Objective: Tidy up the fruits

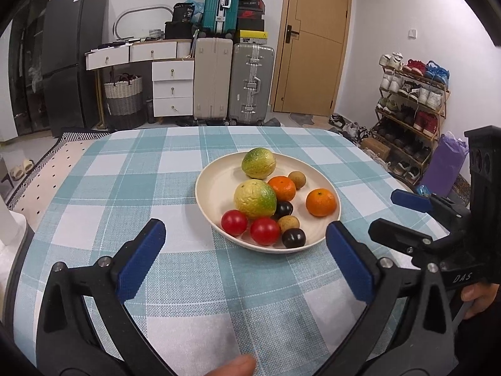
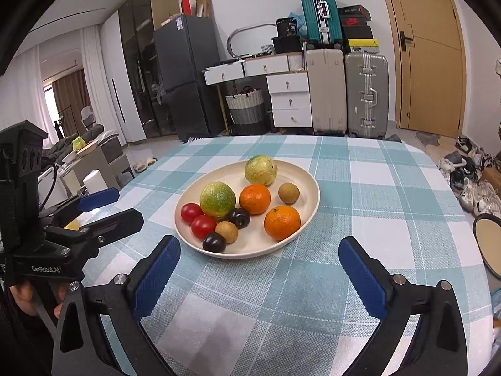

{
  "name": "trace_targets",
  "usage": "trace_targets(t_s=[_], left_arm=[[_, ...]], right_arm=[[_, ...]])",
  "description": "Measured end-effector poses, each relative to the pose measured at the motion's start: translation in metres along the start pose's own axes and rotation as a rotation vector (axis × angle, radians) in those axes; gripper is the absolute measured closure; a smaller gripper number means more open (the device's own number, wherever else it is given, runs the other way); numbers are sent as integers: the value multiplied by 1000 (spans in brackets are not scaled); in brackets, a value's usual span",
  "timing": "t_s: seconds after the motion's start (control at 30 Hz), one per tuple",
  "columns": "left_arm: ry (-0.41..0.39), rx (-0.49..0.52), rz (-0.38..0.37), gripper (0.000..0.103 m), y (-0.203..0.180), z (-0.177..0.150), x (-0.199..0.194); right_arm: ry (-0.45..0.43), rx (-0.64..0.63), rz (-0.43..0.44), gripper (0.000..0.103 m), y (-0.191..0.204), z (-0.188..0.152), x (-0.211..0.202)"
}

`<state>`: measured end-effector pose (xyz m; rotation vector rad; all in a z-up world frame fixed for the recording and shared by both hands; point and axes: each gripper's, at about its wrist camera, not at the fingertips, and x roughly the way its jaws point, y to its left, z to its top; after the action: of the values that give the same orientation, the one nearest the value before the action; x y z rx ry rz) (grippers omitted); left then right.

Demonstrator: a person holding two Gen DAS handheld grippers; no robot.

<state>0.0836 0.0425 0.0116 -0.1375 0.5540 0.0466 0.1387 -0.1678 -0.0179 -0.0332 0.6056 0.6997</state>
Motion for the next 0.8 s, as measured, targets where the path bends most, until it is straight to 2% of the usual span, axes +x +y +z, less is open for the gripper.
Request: trace_targets(t_s=[0.3,0.8], left_arm=[[-32,-27,18,1,6,-11,-3],[-86,-14,49,1,4,-14,-7]], right_arm=[[-119,-10,30,0,0,-3,-19],[-171,-49,27,0,6,-8,-24]])
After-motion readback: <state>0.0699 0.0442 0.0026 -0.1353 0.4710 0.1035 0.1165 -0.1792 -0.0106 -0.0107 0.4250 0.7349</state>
